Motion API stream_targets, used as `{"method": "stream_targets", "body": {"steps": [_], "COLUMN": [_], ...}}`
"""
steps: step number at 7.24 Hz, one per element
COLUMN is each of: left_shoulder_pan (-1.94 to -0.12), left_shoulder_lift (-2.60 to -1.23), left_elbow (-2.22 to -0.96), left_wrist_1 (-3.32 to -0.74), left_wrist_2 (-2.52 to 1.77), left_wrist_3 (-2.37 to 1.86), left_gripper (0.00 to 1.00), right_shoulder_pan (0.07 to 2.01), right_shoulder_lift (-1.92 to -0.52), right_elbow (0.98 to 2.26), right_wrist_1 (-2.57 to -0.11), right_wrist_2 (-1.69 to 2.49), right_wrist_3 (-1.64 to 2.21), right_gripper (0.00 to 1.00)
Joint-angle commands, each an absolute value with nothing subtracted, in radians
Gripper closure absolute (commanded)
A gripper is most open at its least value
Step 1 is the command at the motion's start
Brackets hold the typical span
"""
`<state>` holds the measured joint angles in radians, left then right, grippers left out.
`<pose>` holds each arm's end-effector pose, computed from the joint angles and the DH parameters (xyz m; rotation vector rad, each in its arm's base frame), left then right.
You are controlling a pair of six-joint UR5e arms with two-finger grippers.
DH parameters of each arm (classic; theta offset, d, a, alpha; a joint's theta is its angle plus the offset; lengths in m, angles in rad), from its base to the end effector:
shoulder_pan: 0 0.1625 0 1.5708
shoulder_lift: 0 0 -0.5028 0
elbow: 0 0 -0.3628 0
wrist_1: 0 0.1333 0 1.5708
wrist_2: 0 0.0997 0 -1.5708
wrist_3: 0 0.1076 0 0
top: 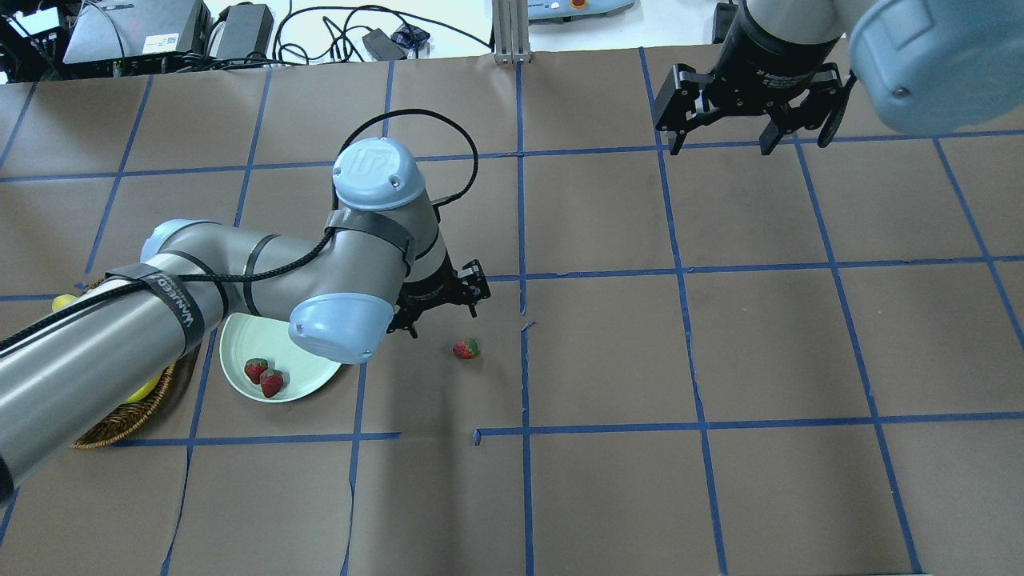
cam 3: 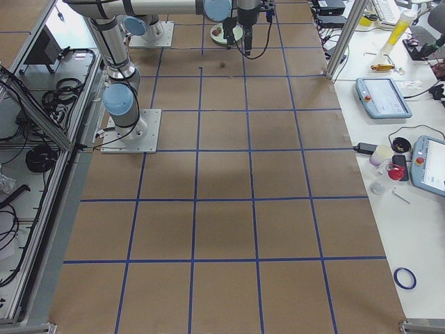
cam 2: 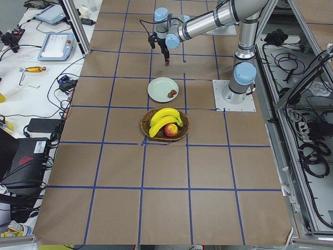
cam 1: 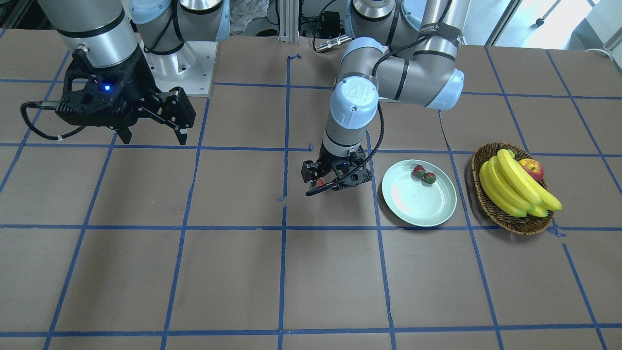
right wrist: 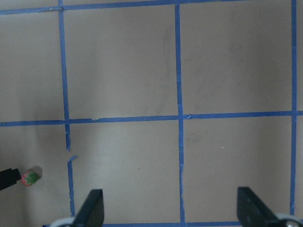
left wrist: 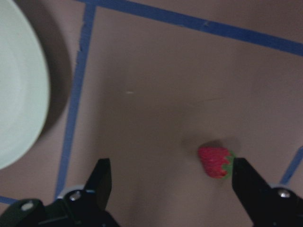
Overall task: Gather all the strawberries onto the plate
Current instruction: 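Move the left gripper to the last strawberry and grasp it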
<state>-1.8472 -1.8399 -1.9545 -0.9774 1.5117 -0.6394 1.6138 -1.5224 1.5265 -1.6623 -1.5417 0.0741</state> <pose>-0.2749 -0.4574 0.3137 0.5645 -3.0608 -0.1236 0.1576 -0.4895 0.5648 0.0463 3.1043 -0.1329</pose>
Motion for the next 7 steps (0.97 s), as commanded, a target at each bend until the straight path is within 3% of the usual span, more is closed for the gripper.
{"method": "stream_targets", "body": {"steps": [1, 2, 3, 5, 6, 7], "left_shoulder_pan": [-1.884, -1.896, -1.899, -1.899, -1.899, -1.899], "left_shoulder_lift": [-1.908, -1.933, -1.946, -1.95, -1.95, -1.95], "left_elbow": [-1.97, -1.973, -1.974, -1.974, -1.974, -1.974], "left_wrist_1": [-0.928, -0.919, -0.901, -0.894, -0.894, -0.894], "left_wrist_2": [1.508, 1.509, 1.512, 1.543, 1.548, 1.548], "left_wrist_3": [-0.696, -0.695, -0.692, -0.68, -0.672, -0.67], "left_gripper": [0.19, 0.22, 0.32, 0.62, 0.82, 0.93], "right_shoulder_pan": [1.614, 1.614, 1.614, 1.614, 1.614, 1.614], "right_shoulder_lift": [-1.522, -1.522, -1.522, -1.522, -1.522, -1.522], "right_elbow": [1.522, 1.523, 1.525, 1.525, 1.525, 1.525], "right_wrist_1": [-1.661, -1.66, -1.66, -1.66, -1.66, -1.66], "right_wrist_2": [-1.542, -1.543, -1.543, -1.543, -1.543, -1.543], "right_wrist_3": [0.074, 0.074, 0.072, 0.072, 0.072, 0.074], "right_gripper": [0.0, 0.0, 0.0, 0.0, 0.0, 0.0]}}
